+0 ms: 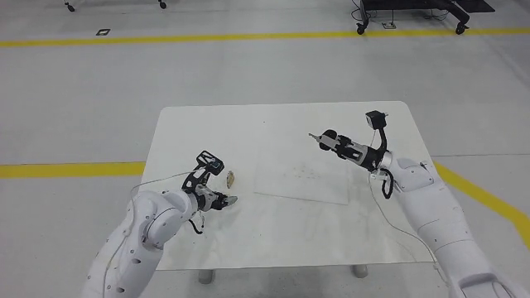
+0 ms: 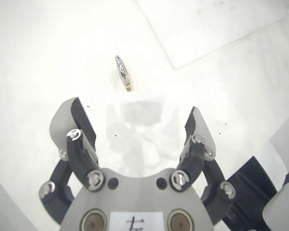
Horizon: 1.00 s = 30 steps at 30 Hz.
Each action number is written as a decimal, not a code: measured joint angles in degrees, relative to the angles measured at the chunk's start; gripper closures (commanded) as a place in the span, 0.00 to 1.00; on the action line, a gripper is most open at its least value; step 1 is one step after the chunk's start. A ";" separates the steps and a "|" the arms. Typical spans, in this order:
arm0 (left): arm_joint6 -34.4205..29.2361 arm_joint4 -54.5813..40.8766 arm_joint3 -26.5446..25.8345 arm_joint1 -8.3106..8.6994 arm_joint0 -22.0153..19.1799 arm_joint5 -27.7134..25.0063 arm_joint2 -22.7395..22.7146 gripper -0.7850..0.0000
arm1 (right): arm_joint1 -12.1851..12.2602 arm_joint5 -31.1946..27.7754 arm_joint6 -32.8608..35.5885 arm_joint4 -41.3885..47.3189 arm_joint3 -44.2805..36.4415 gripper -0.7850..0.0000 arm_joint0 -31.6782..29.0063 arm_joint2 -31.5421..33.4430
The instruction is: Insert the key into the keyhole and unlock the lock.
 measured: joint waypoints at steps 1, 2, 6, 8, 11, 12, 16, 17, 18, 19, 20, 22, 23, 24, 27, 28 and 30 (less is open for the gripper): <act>0.35 0.20 0.48 -0.06 -0.38 0.26 0.32 0.51 | 0.00 0.00 0.00 0.00 0.00 1.00 0.00 0.00; 0.86 0.26 1.07 -0.13 -0.84 0.48 0.68 0.49 | 0.00 0.00 0.00 0.00 0.00 1.00 0.00 0.00; 2.88 1.03 3.09 -0.35 -2.33 1.07 1.65 0.34 | 0.00 0.00 0.00 0.00 0.00 1.00 0.00 0.00; 3.46 1.23 4.53 -0.47 -3.29 1.08 2.16 0.39 | 0.00 0.00 0.00 0.00 0.00 1.00 0.00 0.00; 3.74 0.73 6.66 -0.72 -4.95 0.85 3.23 0.44 | 0.00 0.00 0.00 0.00 0.00 1.00 0.00 0.00; 3.82 0.49 7.03 -0.79 -5.33 0.81 3.45 0.45 | 0.00 0.00 0.00 0.00 0.00 1.00 0.00 0.00; 4.36 -0.04 8.60 -1.06 -6.85 0.70 4.52 0.51 | 0.00 0.00 0.00 0.00 0.00 1.00 0.00 0.00; 4.47 -0.11 8.95 -1.14 -7.20 0.68 4.84 0.53 | 0.00 0.00 0.00 0.00 0.00 1.00 0.00 0.00; 4.60 -0.26 9.41 -1.25 -7.66 0.67 5.28 0.55 | 0.00 0.00 0.00 0.00 0.00 1.00 0.00 0.00; 4.67 -0.34 9.73 -1.32 -8.00 0.70 5.60 0.58 | 0.00 0.00 0.00 0.00 0.00 1.00 0.00 0.00; 4.71 -0.41 10.07 -1.42 -8.40 0.76 5.99 0.60 | 0.00 0.00 0.00 0.00 0.00 1.00 0.00 0.00; 4.77 -0.43 10.45 -1.53 -8.94 0.87 6.46 0.65 | 0.00 0.00 0.00 0.00 0.00 1.00 0.00 0.00; 4.83 -0.43 10.61 -1.57 -9.17 0.92 6.62 0.71 | 0.00 0.00 0.00 0.00 0.00 1.00 0.00 0.00; 4.92 -0.48 10.84 -1.62 -9.43 0.99 6.79 0.76 | 0.00 0.00 0.00 0.00 0.00 1.00 0.00 0.00; 5.15 -0.57 11.49 -1.72 -9.89 1.10 7.13 1.00 | 0.00 0.00 0.00 0.00 0.00 1.00 0.00 0.00; 5.22 -0.61 11.69 -1.75 -9.97 1.15 7.23 1.00 | 0.00 0.00 0.00 0.00 0.00 1.00 0.00 0.00; 5.32 -0.84 12.05 -1.80 -10.12 1.18 7.43 1.00 | 0.00 0.00 0.00 0.00 0.00 1.00 0.00 0.00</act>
